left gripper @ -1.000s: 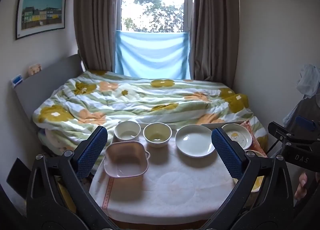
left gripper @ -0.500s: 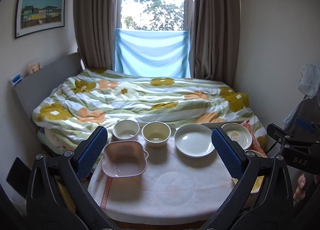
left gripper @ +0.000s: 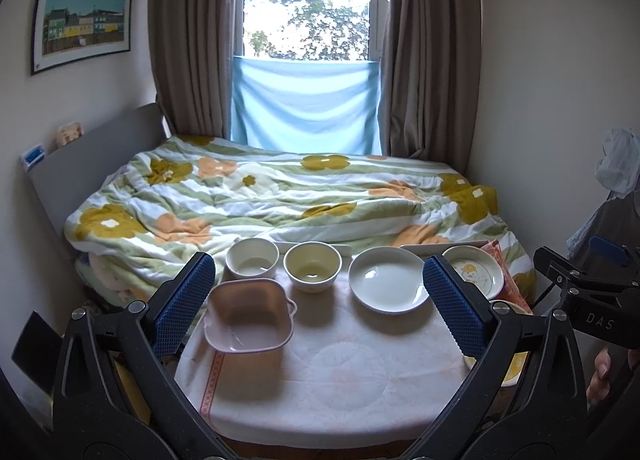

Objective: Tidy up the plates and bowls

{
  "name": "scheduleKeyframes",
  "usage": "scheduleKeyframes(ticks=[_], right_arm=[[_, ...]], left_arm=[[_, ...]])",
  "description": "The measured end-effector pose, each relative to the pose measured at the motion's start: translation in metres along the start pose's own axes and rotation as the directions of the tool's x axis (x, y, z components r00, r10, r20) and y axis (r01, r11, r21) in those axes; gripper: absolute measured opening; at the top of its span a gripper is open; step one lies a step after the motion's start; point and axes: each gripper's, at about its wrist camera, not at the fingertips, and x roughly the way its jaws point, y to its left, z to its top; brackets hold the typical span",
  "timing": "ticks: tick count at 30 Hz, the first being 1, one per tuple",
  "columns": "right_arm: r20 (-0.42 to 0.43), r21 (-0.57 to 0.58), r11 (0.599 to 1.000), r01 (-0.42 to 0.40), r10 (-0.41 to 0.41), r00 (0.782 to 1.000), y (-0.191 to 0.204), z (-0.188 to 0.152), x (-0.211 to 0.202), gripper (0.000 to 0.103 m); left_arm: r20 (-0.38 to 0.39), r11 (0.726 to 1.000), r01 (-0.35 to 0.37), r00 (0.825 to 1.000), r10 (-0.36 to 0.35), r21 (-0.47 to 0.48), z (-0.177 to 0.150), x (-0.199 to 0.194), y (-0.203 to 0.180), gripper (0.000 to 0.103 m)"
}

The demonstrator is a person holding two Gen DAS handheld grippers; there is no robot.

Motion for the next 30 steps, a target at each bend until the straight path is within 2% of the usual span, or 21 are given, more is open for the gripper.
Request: scheduleKeyframes(ticks=[30], right_arm=[[-0.005, 0.003, 1.000, -0.003, 0.003, 1.000, -0.0012, -0.0001, 0.0011, 0.103]], left_arm=[[0.001, 1.000, -0.019, 1.000, 0.019, 0.007, 0.0017, -0.0010, -0.0016, 0.103]])
